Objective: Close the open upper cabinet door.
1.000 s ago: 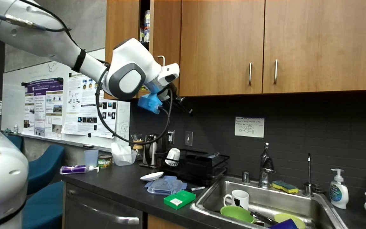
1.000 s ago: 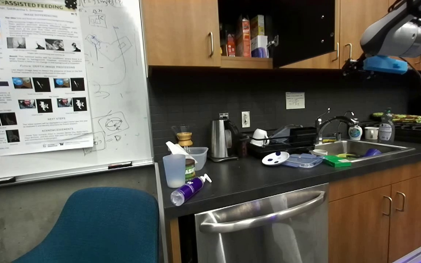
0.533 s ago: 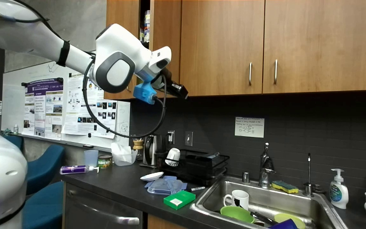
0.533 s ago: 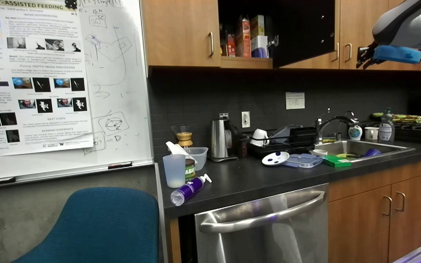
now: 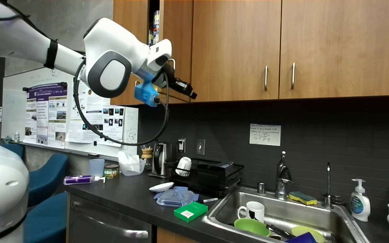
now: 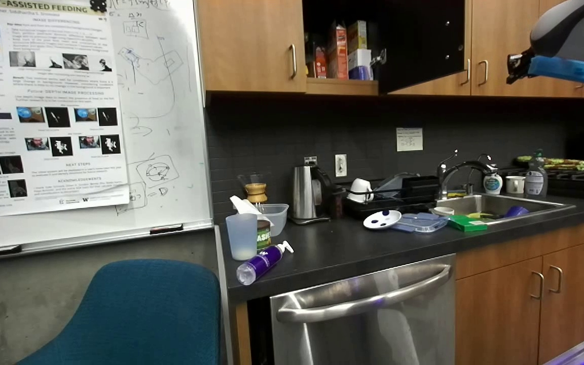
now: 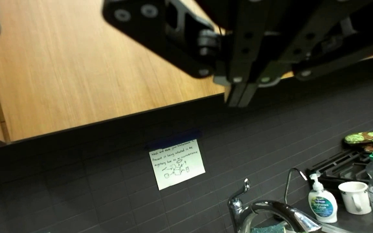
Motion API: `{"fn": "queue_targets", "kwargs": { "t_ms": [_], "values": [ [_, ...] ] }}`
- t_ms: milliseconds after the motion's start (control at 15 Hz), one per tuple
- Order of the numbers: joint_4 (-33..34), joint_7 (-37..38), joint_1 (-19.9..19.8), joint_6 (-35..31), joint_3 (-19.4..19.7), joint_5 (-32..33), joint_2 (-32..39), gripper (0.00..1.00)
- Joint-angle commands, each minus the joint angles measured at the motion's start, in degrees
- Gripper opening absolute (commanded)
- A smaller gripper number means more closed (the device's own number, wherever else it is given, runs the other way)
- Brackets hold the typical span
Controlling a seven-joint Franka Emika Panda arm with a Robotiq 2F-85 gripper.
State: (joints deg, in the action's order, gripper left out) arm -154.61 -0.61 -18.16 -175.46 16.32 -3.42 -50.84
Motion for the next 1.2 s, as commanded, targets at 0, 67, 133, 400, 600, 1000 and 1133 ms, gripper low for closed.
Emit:
{"fn": "queue_targets", "kwargs": {
  "t_ms": [0, 67, 133, 400, 600, 1000, 1133],
  "values": [
    [-2.9, -0.9, -0.6, -1.1, -1.3, 1.0, -4.8, 0.0],
    [-3.5, -1.2, -0.6, -1.0, -2.1, 1.5, -6.2, 0.0],
    [-4.2, -1.3, -0.5, -0.9, -3.1, 2.0, -7.2, 0.0],
    [-4.1, -2.1, 0.2, -0.7, -8.8, 4.7, -9.1, 0.0],
    [-4.4, -2.6, 0.5, -0.1, -15.3, 7.8, -10.5, 0.0],
    [-4.4, -2.4, 1.3, 3.2, -28.3, 13.2, -13.3, 0.0],
    [-4.4, -2.7, 3.1, 5.6, -32.2, 14.8, -14.5, 0.0]
  ]
}}
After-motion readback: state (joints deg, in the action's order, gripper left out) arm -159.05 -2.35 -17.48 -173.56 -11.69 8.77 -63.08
